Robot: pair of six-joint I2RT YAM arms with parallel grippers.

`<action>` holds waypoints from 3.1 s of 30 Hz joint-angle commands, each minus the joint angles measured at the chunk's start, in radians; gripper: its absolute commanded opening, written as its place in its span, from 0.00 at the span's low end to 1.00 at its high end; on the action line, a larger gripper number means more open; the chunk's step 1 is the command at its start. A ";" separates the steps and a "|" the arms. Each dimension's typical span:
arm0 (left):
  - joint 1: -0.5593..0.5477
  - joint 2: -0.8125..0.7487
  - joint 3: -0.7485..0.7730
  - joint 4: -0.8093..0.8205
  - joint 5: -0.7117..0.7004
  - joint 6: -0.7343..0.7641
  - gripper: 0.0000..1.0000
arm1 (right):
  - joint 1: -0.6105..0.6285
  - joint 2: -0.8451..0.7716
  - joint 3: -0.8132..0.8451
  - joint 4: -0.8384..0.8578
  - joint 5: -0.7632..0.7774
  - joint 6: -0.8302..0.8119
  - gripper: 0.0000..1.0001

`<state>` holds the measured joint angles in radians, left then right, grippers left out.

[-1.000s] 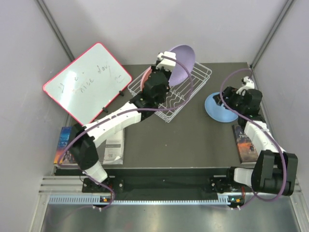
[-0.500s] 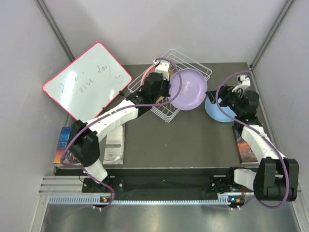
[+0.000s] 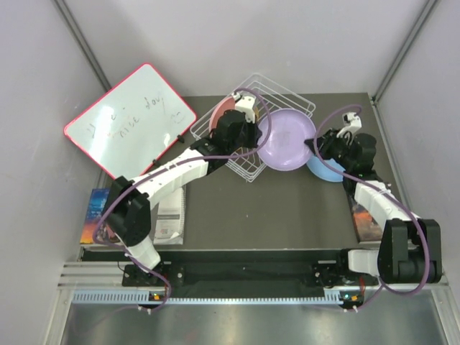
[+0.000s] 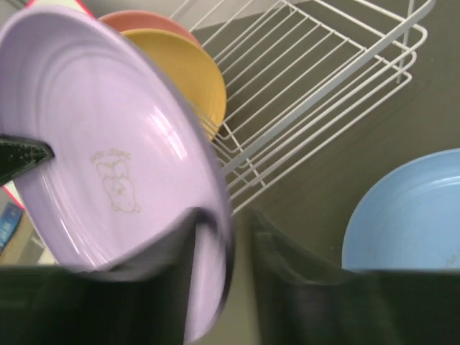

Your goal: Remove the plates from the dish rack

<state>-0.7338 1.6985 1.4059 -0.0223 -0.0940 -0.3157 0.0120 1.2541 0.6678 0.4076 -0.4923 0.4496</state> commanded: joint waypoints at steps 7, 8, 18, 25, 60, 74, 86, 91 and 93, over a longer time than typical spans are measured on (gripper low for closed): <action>0.082 -0.069 -0.073 0.123 0.057 -0.033 0.74 | -0.045 -0.057 0.023 -0.042 0.210 -0.011 0.00; 0.092 -0.079 -0.099 0.142 0.062 -0.030 0.78 | -0.091 -0.062 0.023 -0.058 0.218 -0.005 0.00; 0.140 -0.198 -0.202 0.255 0.039 0.135 0.90 | -0.306 -0.012 0.039 -0.177 0.230 0.034 0.00; 0.140 -0.252 -0.291 0.337 -0.068 0.262 0.89 | -0.343 0.109 0.059 -0.179 0.250 0.038 0.00; 0.139 -0.178 -0.338 0.415 -0.142 0.348 0.87 | -0.351 0.059 0.105 -0.375 0.425 -0.054 0.78; 0.139 -0.021 -0.300 0.530 -0.199 0.418 0.65 | -0.348 -0.027 0.087 -0.389 0.417 -0.071 0.80; 0.125 0.001 -0.334 0.601 -0.205 0.458 0.12 | -0.348 0.019 0.078 -0.362 0.405 -0.068 0.79; 0.102 0.026 -0.328 0.616 -0.220 0.486 0.00 | -0.346 0.021 0.075 -0.359 0.406 -0.074 0.79; 0.091 0.035 -0.320 0.619 -0.239 0.503 0.00 | -0.346 0.021 0.073 -0.359 0.408 -0.074 0.79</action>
<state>-0.6117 1.7134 1.0649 0.5098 -0.3378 0.1719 -0.3321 1.2732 0.7219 0.0139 -0.0772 0.3923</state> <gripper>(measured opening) 0.146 0.794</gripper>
